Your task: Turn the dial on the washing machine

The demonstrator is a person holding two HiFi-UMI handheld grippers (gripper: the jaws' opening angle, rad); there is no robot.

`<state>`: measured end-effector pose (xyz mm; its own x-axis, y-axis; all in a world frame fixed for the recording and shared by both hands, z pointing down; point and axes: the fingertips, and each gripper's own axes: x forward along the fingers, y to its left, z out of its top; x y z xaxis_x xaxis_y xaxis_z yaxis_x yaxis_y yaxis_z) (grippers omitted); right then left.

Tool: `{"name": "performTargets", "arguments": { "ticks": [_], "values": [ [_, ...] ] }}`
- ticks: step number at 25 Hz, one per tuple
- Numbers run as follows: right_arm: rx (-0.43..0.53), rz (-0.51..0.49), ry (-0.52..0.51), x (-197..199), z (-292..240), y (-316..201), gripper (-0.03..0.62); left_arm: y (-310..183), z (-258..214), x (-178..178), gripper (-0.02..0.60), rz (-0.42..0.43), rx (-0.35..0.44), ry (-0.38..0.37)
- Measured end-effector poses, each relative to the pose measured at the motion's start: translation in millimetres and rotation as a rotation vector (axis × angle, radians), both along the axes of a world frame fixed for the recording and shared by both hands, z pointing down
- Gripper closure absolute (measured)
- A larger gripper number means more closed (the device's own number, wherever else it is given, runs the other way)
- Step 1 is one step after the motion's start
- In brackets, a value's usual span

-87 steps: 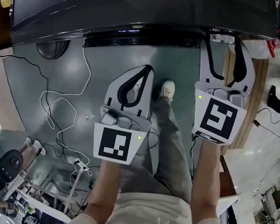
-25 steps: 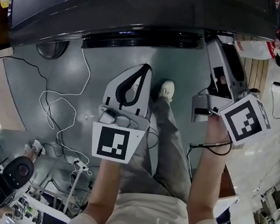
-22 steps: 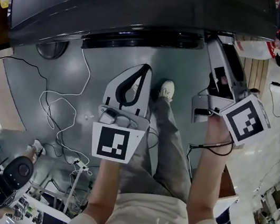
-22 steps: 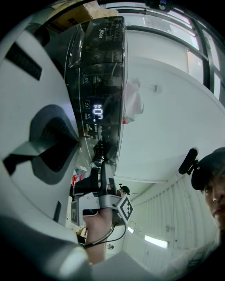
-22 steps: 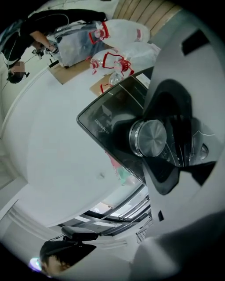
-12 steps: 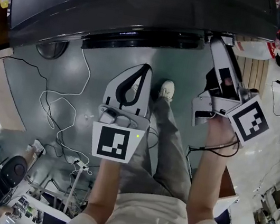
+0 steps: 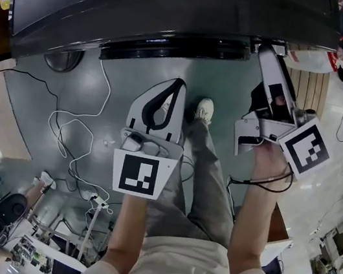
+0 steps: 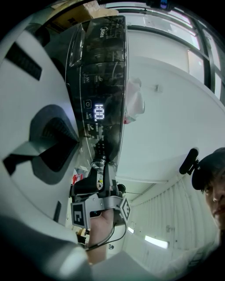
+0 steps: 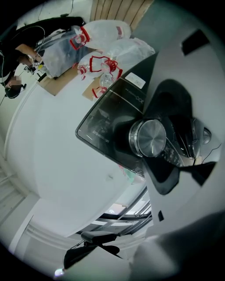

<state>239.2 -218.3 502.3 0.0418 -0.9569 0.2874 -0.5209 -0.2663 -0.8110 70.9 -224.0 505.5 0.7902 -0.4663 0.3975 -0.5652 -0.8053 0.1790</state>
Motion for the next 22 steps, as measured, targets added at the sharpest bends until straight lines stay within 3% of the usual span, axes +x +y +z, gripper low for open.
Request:
{"name": "performTargets", "arguments": {
  "ticks": [9,22],
  "values": [
    [-0.003,0.01,0.019,3,-1,-2,0.31,-1,1,0,0.569,0.0,-0.003,0.002],
    [-0.106,-0.049,0.212,-7,-2,20,0.318,-3,-8,-3,0.569,-0.005,0.011,-0.004]
  ]
}}
